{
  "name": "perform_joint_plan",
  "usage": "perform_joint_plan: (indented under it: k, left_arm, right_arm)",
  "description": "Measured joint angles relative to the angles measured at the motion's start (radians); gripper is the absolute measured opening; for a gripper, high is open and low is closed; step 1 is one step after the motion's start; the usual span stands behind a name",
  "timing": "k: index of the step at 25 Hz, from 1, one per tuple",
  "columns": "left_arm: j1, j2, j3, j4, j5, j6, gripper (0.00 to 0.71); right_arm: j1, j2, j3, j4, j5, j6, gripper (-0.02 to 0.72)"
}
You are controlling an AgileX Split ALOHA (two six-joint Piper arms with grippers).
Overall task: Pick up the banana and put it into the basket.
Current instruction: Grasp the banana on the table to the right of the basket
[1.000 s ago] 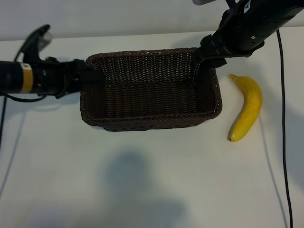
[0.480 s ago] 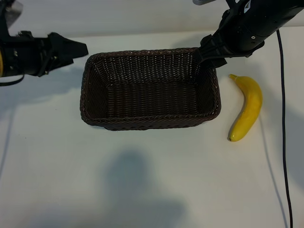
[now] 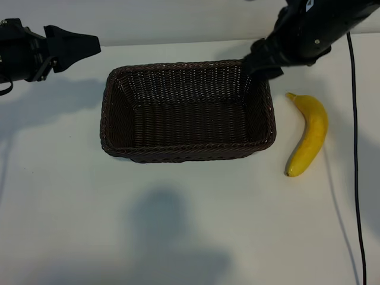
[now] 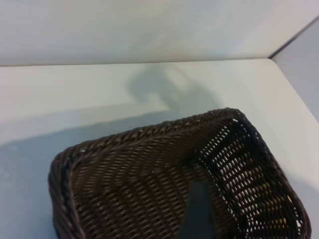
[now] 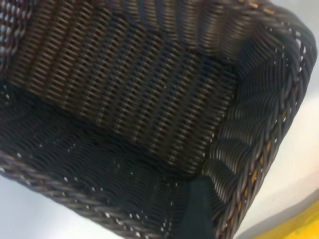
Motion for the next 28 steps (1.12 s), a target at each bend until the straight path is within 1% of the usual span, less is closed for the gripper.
perform_joint_plan:
  k: [5,10,13,18,22,26,28]
  left_arm:
    - [0.0,0.0,0.0,0.0,-0.009,0.059,0.606]
    - [0.0,0.0,0.0,0.0,-0.009,0.103,0.606]
    - [0.0,0.0,0.0,0.0,-0.021,0.106,0.606]
    - [-0.015,0.018,0.001,0.0,-0.031,0.091,0.606]
    - [-0.023,0.057,0.015,0.0,-0.034,0.072,0.606]
    - [-0.023,0.067,0.034,0.001,-0.036,0.07,0.606]
    - [-0.023,0.067,0.039,0.001,-0.039,0.068,0.606]
  right_arm:
    - [0.0,-0.001,-0.067,-0.04,0.03,0.021,0.605]
    - [0.0,-0.005,-0.074,-0.128,0.059,0.086,0.605]
    - [0.0,-0.005,-0.074,-0.165,0.063,0.124,0.605]
    - [0.0,-0.005,-0.074,-0.178,0.064,0.139,0.605]
    - [-0.004,-0.005,-0.074,-0.197,0.084,0.146,0.605]
    - [-0.053,-0.005,-0.074,-0.196,0.093,0.149,0.605]
    - [-0.096,-0.003,-0.075,-0.195,0.103,0.152,0.605]
